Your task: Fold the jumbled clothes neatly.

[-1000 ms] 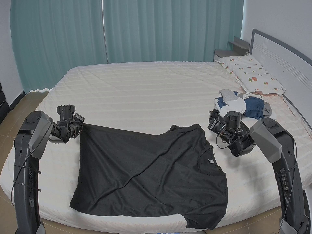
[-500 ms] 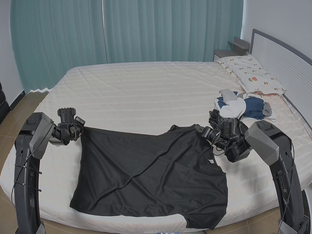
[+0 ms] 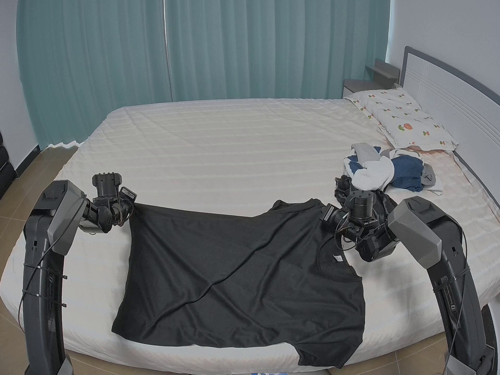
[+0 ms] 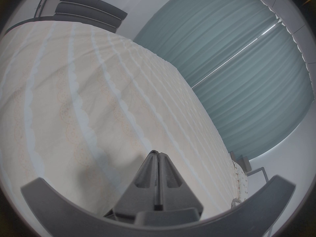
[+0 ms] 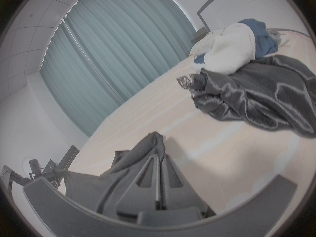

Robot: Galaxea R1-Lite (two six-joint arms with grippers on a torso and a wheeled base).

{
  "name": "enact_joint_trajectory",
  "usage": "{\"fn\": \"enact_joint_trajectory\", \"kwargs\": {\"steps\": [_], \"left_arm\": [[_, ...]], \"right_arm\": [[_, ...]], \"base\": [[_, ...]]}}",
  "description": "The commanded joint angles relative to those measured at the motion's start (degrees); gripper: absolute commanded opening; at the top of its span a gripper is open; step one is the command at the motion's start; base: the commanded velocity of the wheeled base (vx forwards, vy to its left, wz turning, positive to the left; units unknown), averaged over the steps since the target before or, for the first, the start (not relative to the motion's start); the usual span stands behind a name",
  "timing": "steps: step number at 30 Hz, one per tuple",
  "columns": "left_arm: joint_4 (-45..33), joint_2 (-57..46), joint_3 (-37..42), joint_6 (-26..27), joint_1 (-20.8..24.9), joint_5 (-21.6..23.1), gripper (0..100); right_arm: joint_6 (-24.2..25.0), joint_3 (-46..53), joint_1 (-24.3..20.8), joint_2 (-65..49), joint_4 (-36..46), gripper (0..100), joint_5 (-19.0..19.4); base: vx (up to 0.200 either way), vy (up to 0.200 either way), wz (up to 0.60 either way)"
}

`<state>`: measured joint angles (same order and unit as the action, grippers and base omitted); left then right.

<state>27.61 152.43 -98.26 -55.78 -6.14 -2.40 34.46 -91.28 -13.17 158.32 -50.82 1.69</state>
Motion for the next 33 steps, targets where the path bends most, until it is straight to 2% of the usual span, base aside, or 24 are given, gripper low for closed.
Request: {"fn": "enact_joint_trajectory", "kwargs": {"steps": [1,4,11,21,22,24,25,30,33], "left_arm": [[0.5,0.1,-0.2,0.1,-0.1,-0.1,0],[0.8,0.1,-0.7,0.1,-0.4,-0.7,0],[5.2,1.5,-0.4,0.6,-1.0,-0.9,0],[4.5,2.3,0.0,3.6,-0.5,-0.9,0],[4.3,2.3,0.0,3.6,-0.4,-0.9,100],[4.3,2.3,0.0,3.6,-0.3,-0.9,100],[4.3,2.3,0.0,3.6,-0.3,-0.9,100],[4.3,2.5,0.0,3.6,-0.3,-0.8,100],[4.3,1.8,1.2,3.4,-0.4,-0.9,100]], "right_arm": [[0.0,-3.6,0.5,0.9,-0.1,0,-2.7],[0.0,-5.9,1.3,0.8,-0.1,0,-4.8],[-0.1,-5.7,1.7,1.2,-0.6,0,-5.0],[-1.0,-5.4,0.9,2.5,-0.7,0,-5.0],[-1.2,-5.5,0.6,2.5,-0.7,0,-5.0],[-1.6,-5.4,0.2,2.6,-0.6,0,-5.0],[-1.8,-5.5,0.2,2.6,-0.6,100,-5.0],[-3.1,-5.4,-0.3,4.0,-0.9,100,-5.0],[-3.5,-3.1,1.1,1.5,-1.9,100,-5.1]], "base": [[0.0,0.0,0.0],[0.0,0.0,0.0],[0.0,0.0,0.0],[0.0,0.0,0.0],[0.0,0.0,0.0],[0.0,0.0,0.0],[0.0,0.0,0.0],[0.0,0.0,0.0],[0.0,0.0,0.0]]}}
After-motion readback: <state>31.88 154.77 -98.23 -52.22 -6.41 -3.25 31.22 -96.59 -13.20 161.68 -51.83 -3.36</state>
